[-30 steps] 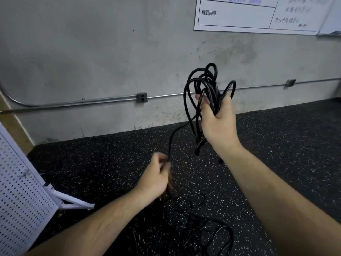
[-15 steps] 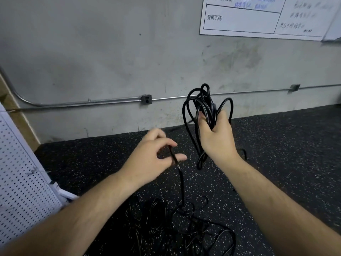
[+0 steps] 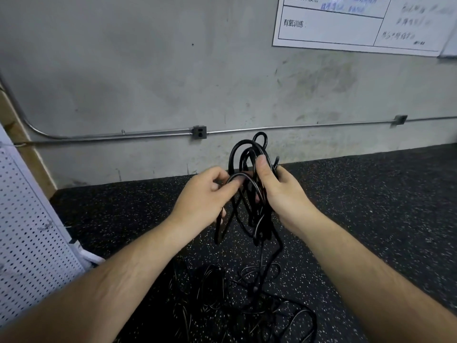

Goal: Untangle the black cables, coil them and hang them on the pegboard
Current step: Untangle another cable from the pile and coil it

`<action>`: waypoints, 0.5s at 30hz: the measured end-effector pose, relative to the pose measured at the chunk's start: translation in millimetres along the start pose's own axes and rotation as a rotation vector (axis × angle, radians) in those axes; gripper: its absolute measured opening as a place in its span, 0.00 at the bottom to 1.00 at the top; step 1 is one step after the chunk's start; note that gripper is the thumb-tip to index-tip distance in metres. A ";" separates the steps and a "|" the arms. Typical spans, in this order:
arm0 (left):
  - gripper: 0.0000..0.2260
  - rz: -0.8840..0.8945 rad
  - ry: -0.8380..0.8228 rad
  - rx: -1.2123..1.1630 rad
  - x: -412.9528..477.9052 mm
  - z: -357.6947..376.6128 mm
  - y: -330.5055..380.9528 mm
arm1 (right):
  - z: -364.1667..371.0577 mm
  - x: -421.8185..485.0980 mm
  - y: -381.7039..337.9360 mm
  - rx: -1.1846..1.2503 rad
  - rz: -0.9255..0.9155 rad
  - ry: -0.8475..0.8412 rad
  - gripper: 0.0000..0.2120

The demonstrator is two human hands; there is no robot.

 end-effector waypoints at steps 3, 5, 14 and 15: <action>0.14 0.029 0.038 -0.094 -0.4 -1.9 3.7 | -1.6 -3.1 -2.3 -0.043 -0.031 -0.060 0.46; 0.14 0.045 0.078 -0.153 0.8 -5.6 5.9 | 0.8 -5.2 -3.3 -0.098 -0.030 -0.146 0.43; 0.17 0.039 0.215 -0.342 -0.2 -12.9 8.6 | 21.1 -18.6 -2.4 -0.032 0.041 -0.206 0.07; 0.15 0.047 0.202 -0.373 -0.6 -12.1 9.6 | 21.5 -18.6 -4.3 0.012 0.043 -0.200 0.04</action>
Point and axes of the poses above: each hand's wrist, its own x-axis towards the middle knuckle, its own z-axis out of the palm, y = z × x, the point moved 5 cm from there along x, towards the middle knuckle, and after that the axes turned 1 degree about x, right-handed, at the moved point
